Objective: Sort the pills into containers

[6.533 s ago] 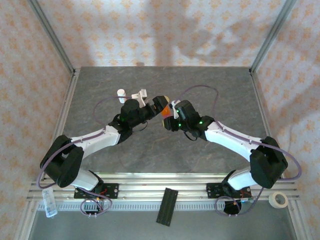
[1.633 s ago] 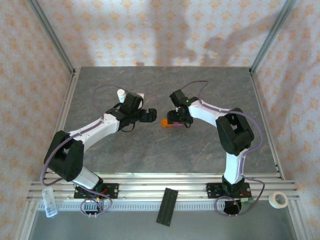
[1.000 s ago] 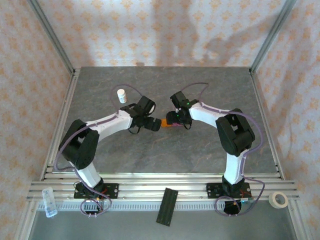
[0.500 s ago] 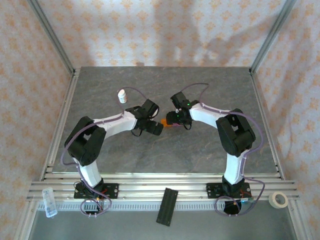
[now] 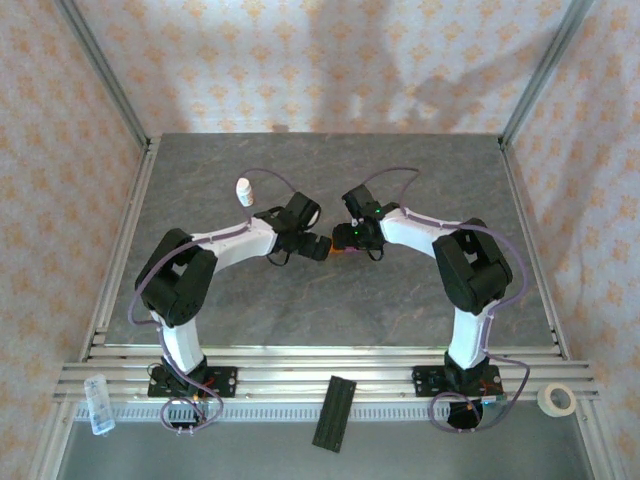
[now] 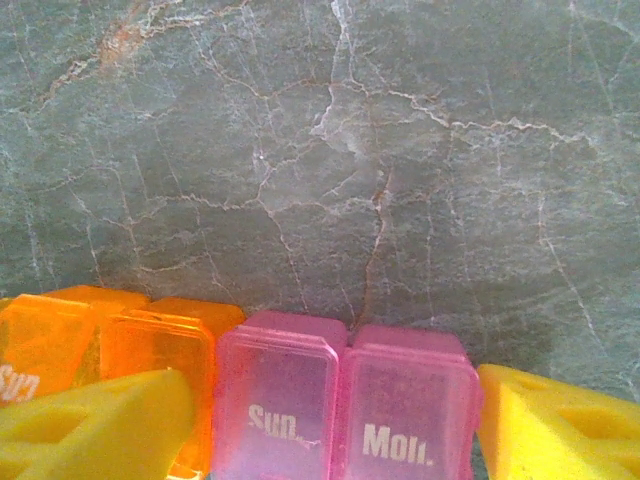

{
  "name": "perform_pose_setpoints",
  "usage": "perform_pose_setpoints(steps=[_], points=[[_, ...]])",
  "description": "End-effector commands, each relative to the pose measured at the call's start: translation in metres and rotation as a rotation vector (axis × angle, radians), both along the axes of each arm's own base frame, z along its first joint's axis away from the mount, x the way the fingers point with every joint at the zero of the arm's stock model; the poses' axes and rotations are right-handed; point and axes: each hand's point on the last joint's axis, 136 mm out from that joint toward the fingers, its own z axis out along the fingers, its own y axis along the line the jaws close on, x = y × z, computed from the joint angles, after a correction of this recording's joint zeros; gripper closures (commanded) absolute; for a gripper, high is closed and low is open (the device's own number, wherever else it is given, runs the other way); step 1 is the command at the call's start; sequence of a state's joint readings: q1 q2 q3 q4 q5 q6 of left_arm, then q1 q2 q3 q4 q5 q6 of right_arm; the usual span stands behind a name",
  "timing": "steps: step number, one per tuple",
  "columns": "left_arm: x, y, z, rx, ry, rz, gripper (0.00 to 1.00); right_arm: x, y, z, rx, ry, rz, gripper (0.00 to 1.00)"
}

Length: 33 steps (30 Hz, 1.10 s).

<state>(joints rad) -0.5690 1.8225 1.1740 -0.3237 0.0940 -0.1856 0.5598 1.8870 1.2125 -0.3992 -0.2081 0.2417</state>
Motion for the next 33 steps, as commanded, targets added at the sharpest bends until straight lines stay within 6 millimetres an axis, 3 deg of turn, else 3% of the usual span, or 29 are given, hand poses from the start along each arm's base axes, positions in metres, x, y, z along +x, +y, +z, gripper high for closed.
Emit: perform_pose_setpoints(steps=[1,11,12,23,33], points=[[0.024,0.001,0.010,-0.024,-0.056,0.065,0.00,-0.036,-0.030,-0.045,-0.135,0.149,-0.014,0.24],[0.052,0.003,0.018,-0.057,-0.074,0.118,0.00,-0.039,-0.030,-0.049,-0.128,0.159,-0.014,0.25],[0.053,0.004,0.007,-0.048,-0.053,0.121,0.00,-0.040,-0.030,-0.049,-0.127,0.160,-0.014,0.25],[0.059,-0.006,0.006,-0.101,-0.046,0.125,0.00,-0.037,-0.027,-0.036,-0.096,0.133,-0.024,0.21],[0.072,-0.015,-0.006,-0.127,-0.018,0.144,0.00,-0.044,-0.030,-0.051,-0.107,0.162,-0.020,0.21]])
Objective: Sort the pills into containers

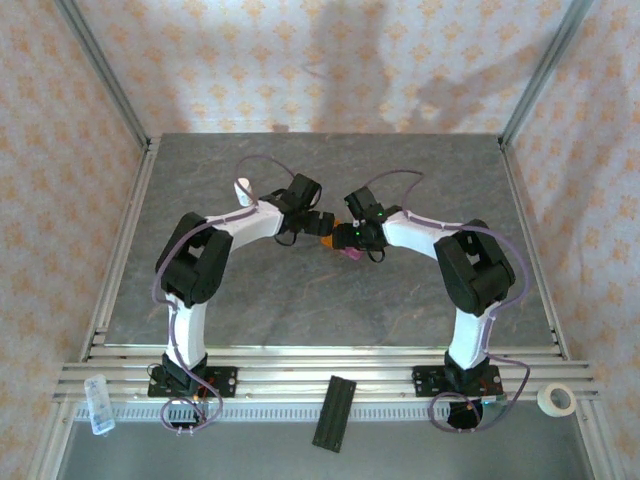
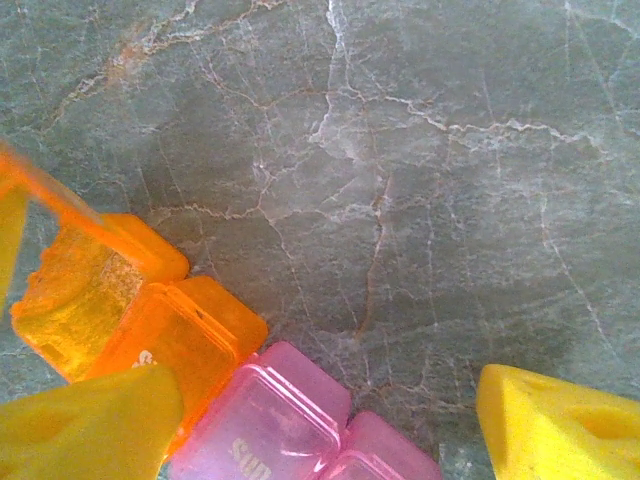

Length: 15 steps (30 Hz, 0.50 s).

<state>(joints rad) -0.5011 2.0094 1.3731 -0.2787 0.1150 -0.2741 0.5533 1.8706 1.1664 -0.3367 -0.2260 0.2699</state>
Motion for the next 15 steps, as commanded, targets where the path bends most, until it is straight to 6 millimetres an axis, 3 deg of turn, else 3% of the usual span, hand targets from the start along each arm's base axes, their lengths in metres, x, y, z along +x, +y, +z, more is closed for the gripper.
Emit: perform_pose_setpoints(steps=[1,8,15], points=[[0.009,-0.009,-0.002,-0.045,0.006,0.016,0.00,-0.045,-0.030,-0.050,-0.146,0.176,0.009,0.21],[0.014,-0.014,-0.015,-0.072,0.040,0.028,0.00,-0.048,-0.031,-0.056,-0.147,0.189,0.009,0.22],[0.012,-0.011,-0.009,-0.072,0.035,0.030,0.00,-0.050,-0.033,-0.060,-0.161,0.201,0.025,0.22]])
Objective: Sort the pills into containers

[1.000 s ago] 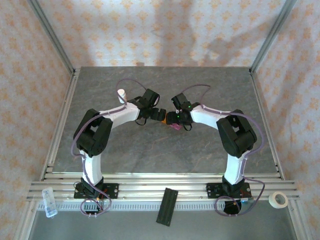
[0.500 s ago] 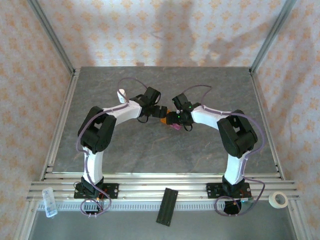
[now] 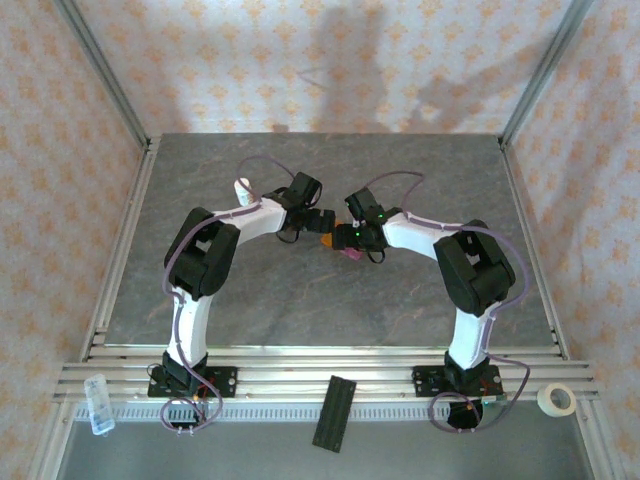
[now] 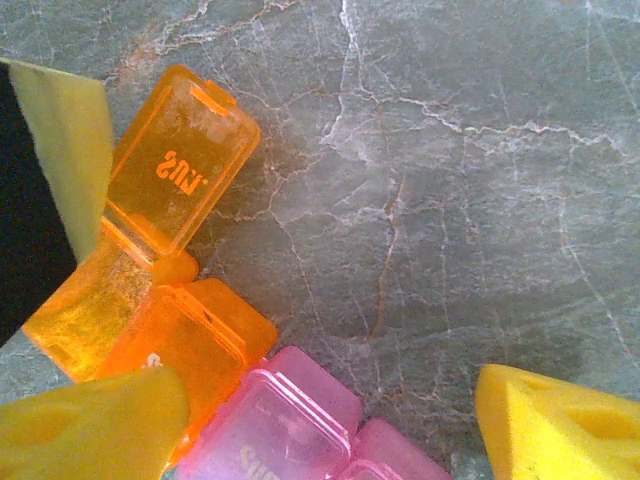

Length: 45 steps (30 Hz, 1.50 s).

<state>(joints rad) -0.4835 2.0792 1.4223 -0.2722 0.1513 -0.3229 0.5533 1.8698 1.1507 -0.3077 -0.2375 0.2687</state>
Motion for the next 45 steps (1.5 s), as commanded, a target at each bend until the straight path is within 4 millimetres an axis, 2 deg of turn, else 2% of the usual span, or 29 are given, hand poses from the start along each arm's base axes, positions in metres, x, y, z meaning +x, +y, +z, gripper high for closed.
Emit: perform_pose_setpoints(steps=[1,7,11,18,19,20,28,36,45], points=[[0.000,-0.008,0.007,-0.029,-0.002,-0.009,0.00,-0.051,-0.036,-0.059,-0.184,0.210,0.028,0.22],[-0.004,-0.006,0.009,-0.035,0.001,-0.004,0.00,-0.059,-0.042,-0.067,-0.239,0.236,0.107,0.22],[-0.007,-0.007,0.018,-0.063,-0.009,0.004,0.00,-0.062,-0.042,-0.067,-0.248,0.239,0.174,0.22],[-0.013,-0.007,0.057,-0.121,-0.051,0.021,0.00,-0.061,-0.033,-0.060,-0.221,0.223,0.266,0.24],[-0.014,-0.006,0.058,-0.121,-0.050,0.023,0.00,-0.061,-0.030,-0.059,-0.208,0.221,0.279,0.24],[-0.014,-0.006,0.076,-0.138,-0.079,0.022,0.00,-0.062,-0.028,-0.059,-0.198,0.225,0.288,0.25],[-0.022,0.000,0.114,-0.167,-0.130,0.026,0.00,-0.053,-0.030,-0.060,-0.233,0.226,0.253,0.25],[-0.034,0.009,0.135,-0.173,-0.159,0.024,0.00,-0.030,-0.021,-0.033,-0.199,0.176,0.210,0.23],[-0.053,0.035,0.158,-0.193,-0.216,0.059,0.00,-0.006,-0.010,0.032,-0.126,0.091,0.153,0.21]])
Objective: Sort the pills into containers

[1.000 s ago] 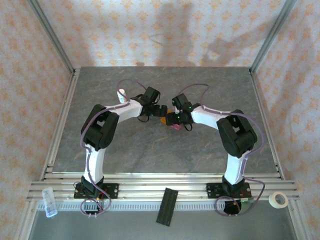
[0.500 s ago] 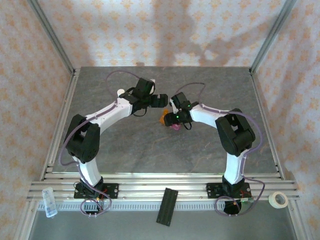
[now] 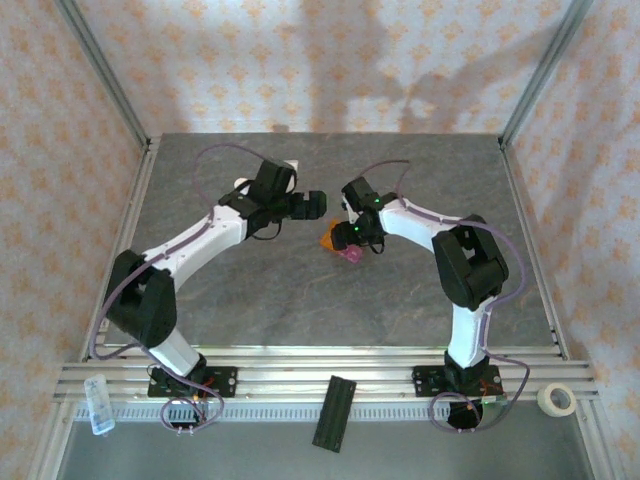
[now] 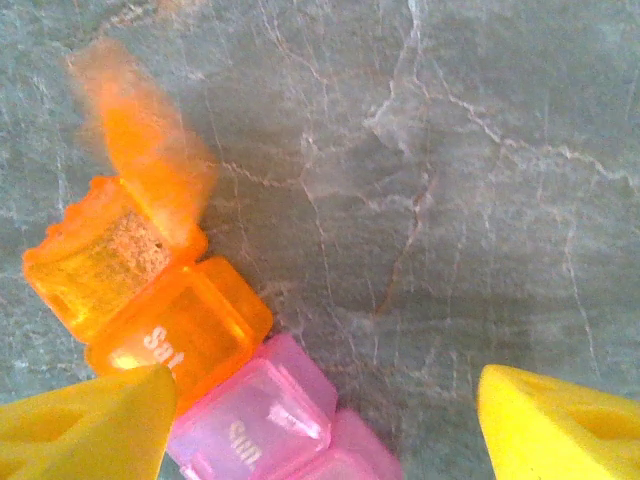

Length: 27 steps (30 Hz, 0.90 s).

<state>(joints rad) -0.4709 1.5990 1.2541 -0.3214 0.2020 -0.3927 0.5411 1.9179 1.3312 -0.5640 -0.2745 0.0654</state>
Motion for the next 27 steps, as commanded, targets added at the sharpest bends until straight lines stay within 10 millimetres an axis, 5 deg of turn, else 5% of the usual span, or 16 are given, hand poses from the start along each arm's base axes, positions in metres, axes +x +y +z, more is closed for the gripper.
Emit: perform_pose_setpoints(steps=[1,8,15,27], points=[[-0.010,0.018,0.009,0.001,-0.021,0.033,0.00,-0.003,-0.009,0.026,-0.026,0.008,-0.041,0.21],[-0.024,0.045,0.017,-0.009,-0.032,0.094,0.00,0.001,-0.004,0.082,0.037,-0.047,-0.062,0.21],[-0.034,0.077,0.022,0.013,-0.053,0.163,0.00,0.007,0.025,0.120,0.162,-0.071,-0.074,0.22],[-0.028,0.159,0.014,-0.010,-0.026,0.401,0.00,0.037,0.106,0.141,0.172,-0.138,-0.027,0.22]])
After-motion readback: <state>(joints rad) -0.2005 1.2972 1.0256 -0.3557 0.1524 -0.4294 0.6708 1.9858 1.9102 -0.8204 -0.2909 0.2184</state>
